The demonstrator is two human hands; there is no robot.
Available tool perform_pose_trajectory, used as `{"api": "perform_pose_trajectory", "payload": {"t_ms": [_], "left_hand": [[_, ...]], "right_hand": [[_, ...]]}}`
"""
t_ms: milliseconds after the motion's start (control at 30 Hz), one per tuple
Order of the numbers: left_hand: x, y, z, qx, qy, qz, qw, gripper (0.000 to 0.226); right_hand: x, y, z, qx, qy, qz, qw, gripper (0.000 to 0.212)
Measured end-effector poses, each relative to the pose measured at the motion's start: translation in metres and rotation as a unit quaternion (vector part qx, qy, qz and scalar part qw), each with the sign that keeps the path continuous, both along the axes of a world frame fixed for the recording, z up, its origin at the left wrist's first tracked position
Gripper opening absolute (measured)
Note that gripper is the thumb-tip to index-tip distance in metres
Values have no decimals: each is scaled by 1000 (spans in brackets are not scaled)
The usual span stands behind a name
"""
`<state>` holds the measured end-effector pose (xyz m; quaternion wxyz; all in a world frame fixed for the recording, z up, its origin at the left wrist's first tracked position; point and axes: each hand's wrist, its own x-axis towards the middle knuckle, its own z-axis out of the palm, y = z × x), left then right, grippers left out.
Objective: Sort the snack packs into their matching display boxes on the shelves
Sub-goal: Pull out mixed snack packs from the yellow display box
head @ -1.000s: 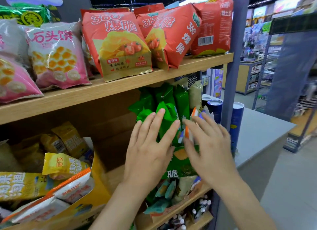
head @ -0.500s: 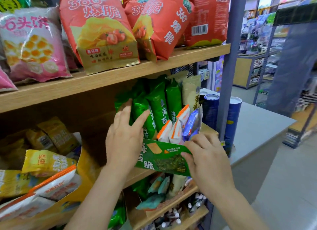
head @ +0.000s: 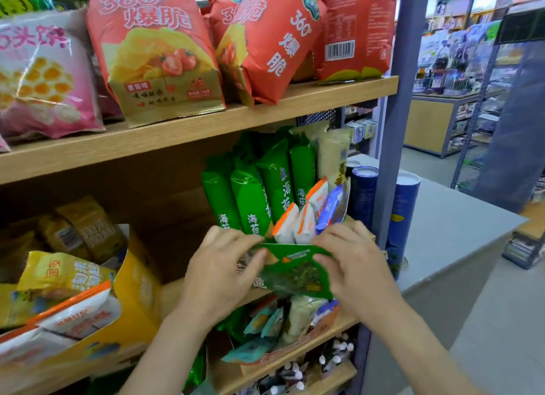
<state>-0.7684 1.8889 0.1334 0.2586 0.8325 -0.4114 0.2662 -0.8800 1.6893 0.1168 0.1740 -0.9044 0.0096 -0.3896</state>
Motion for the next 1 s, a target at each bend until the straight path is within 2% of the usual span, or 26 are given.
{"api": "perform_pose_trajectory", "payload": {"t_ms": [133,233,300,367,433,500,600,667,733,833,1000], "left_hand": [[-14,-18,-8,-4,-55,-18,998,34],[-11,-20,-10,-53,-88,58,993,32],[-7,-19,-13,-88,-52,91,991,30],[-9,-25,-20,-107,-1,63,992,31],[-12,-34,-24,-123,11,41,992,26],[-15,-41,-24,-121,7,35,992,21],[-18,-31,-22,-96,41,21,994,33],[-26,-5,-20,-85,76,34,993,41],[-35,35,-17,-106,74,60,990,37],[-51,105,-11,-147,46,127,980,28],[-59,213,-14,-210,-53,231,949,16]], "right_hand": [[4,-33,0,34,4,-34,999,26],[10,-46,-1,59,9,-71,996,31],[15,-45,-3,94,5,-100,991,41],[21,-41,-6,119,-8,-119,986,46],[25,-38,-8,130,-22,-133,982,51],[29,-33,-5,140,-35,-149,978,57],[30,-8,8,138,-94,-156,974,53],[28,22,20,125,-145,-100,976,44],[25,58,30,128,-139,-7,982,38],[30,116,37,143,-51,138,979,34],[53,206,27,70,61,229,969,40]]}}
